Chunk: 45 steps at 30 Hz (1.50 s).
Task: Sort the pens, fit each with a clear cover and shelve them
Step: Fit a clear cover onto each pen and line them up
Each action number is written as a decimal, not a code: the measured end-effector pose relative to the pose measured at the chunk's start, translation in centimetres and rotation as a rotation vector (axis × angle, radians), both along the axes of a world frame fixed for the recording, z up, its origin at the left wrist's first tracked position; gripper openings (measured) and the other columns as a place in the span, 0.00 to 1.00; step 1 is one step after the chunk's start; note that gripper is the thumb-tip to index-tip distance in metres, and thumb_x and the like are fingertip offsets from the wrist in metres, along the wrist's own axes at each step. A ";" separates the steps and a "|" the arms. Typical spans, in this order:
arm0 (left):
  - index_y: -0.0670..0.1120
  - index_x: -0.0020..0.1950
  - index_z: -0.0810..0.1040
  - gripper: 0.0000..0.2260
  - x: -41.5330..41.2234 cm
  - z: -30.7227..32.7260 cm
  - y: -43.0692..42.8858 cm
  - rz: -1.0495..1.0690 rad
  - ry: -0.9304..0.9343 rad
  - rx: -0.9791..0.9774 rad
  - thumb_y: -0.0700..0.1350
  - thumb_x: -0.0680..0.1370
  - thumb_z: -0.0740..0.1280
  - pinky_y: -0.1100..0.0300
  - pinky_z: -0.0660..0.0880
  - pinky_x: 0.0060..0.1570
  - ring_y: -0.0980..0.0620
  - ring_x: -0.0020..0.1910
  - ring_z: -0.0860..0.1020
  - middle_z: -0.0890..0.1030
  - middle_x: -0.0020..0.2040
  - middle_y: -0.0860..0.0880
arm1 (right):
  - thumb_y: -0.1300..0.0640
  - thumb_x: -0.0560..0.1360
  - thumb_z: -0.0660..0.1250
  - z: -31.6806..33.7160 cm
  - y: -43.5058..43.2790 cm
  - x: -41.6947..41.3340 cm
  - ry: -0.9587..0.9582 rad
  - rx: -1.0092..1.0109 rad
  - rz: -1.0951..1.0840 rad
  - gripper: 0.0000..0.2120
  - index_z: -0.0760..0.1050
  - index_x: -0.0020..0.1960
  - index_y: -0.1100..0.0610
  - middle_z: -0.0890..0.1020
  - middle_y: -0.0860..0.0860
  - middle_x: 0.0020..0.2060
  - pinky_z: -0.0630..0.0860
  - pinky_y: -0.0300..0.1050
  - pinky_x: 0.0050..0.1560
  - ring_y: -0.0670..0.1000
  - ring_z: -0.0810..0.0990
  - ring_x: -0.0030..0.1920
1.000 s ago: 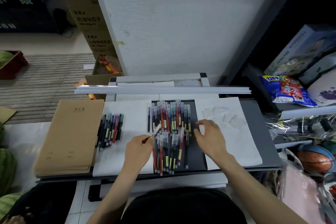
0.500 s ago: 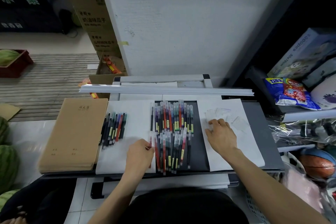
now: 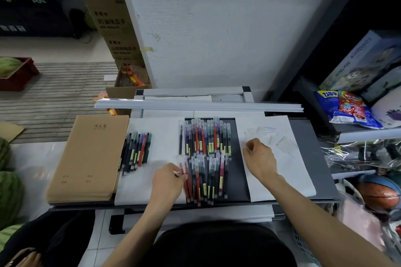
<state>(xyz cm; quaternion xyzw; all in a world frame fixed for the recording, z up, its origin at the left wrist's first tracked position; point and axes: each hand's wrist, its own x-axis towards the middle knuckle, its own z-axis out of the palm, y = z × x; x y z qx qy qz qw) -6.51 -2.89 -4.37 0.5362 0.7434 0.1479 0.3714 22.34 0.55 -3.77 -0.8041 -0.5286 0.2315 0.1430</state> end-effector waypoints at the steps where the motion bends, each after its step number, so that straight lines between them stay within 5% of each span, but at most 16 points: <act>1: 0.48 0.52 0.81 0.08 -0.2 -0.2 0.1 0.008 -0.014 -0.003 0.50 0.78 0.75 0.50 0.82 0.46 0.51 0.34 0.83 0.84 0.36 0.50 | 0.53 0.82 0.64 0.3 -0.3 -0.3 0.036 0.016 -0.011 0.08 0.75 0.58 0.53 0.81 0.48 0.49 0.79 0.50 0.49 0.54 0.80 0.49; 4: 0.47 0.54 0.83 0.11 -0.7 -0.7 0.5 -0.010 -0.014 -0.002 0.53 0.79 0.73 0.51 0.83 0.46 0.51 0.35 0.84 0.85 0.39 0.50 | 0.52 0.82 0.66 1.0 -1.3 -1.5 0.180 0.084 -0.003 0.05 0.75 0.57 0.51 0.83 0.46 0.47 0.79 0.46 0.47 0.50 0.82 0.47; 6: 0.44 0.57 0.85 0.15 -1.3 -0.9 1.0 -0.033 0.026 0.029 0.54 0.80 0.71 0.54 0.82 0.46 0.54 0.37 0.84 0.86 0.42 0.50 | 0.52 0.81 0.68 1.5 -2.2 -2.5 0.314 0.108 -0.013 0.04 0.77 0.55 0.51 0.83 0.44 0.46 0.75 0.34 0.45 0.45 0.82 0.47; 9: 0.43 0.60 0.84 0.12 -2.7 -0.2 2.6 0.023 0.108 0.086 0.48 0.81 0.70 0.60 0.77 0.44 0.55 0.39 0.81 0.87 0.50 0.47 | 0.51 0.80 0.70 2.1 -3.3 -3.8 0.460 0.108 -0.044 0.04 0.80 0.54 0.49 0.84 0.41 0.46 0.73 0.27 0.44 0.40 0.81 0.49; 13: 0.40 0.55 0.83 0.08 -5.1 0.6 5.2 0.086 0.249 0.194 0.40 0.79 0.67 0.55 0.74 0.42 0.43 0.46 0.81 0.85 0.50 0.42 | 0.51 0.78 0.73 2.1 -3.9 -5.0 0.621 0.073 -0.101 0.03 0.82 0.51 0.48 0.85 0.43 0.44 0.78 0.37 0.50 0.44 0.83 0.46; 18: 0.40 0.38 0.74 0.05 -7.6 0.9 7.5 0.051 0.352 0.178 0.36 0.74 0.67 0.53 0.68 0.33 0.41 0.37 0.75 0.78 0.40 0.41 | 0.61 0.77 0.75 3.0 -4.4 -6.2 0.926 0.054 -0.273 0.03 0.85 0.50 0.54 0.85 0.48 0.38 0.77 0.41 0.42 0.48 0.79 0.36; 28: 0.39 0.40 0.79 0.05 -7.5 1.2 7.9 -0.008 0.445 0.087 0.36 0.74 0.65 0.56 0.69 0.30 0.40 0.34 0.76 0.76 0.35 0.42 | 0.56 0.80 0.71 4.7 -5.1 -7.0 1.139 -0.071 -0.296 0.08 0.85 0.54 0.60 0.82 0.56 0.38 0.78 0.47 0.46 0.52 0.78 0.37; 31: 0.41 0.41 0.80 0.06 -6.5 2.8 7.0 0.009 0.374 0.152 0.40 0.76 0.65 0.55 0.71 0.32 0.45 0.34 0.74 0.78 0.35 0.45 | 0.59 0.84 0.64 5.8 -4.9 -7.1 1.401 -0.094 -0.325 0.12 0.80 0.59 0.67 0.87 0.59 0.53 0.83 0.44 0.46 0.55 0.84 0.44; 34: 0.46 0.48 0.79 0.04 -4.8 4.9 5.6 -0.045 0.198 0.195 0.45 0.80 0.65 0.56 0.77 0.38 0.50 0.38 0.78 0.81 0.42 0.51 | 0.62 0.84 0.61 7.0 -4.5 -6.9 1.576 -0.098 -0.338 0.13 0.78 0.64 0.67 0.85 0.62 0.58 0.85 0.44 0.48 0.56 0.85 0.49; 40: 0.53 0.53 0.78 0.05 -0.6 8.6 0.9 -0.185 -0.272 0.171 0.47 0.85 0.63 0.61 0.65 0.27 0.55 0.26 0.69 0.80 0.35 0.48 | 0.55 0.84 0.64 8.2 -3.8 -7.0 1.589 -0.080 -0.331 0.13 0.80 0.65 0.59 0.82 0.57 0.48 0.82 0.46 0.49 0.52 0.81 0.43; 45: 0.53 0.48 0.83 0.09 1.6 9.5 -1.4 -0.260 -0.381 0.203 0.50 0.85 0.65 0.63 0.65 0.30 0.56 0.28 0.68 0.78 0.33 0.45 | 0.54 0.85 0.60 8.8 -3.7 -7.8 1.600 -0.077 -0.307 0.13 0.78 0.60 0.62 0.85 0.58 0.59 0.82 0.50 0.56 0.56 0.85 0.53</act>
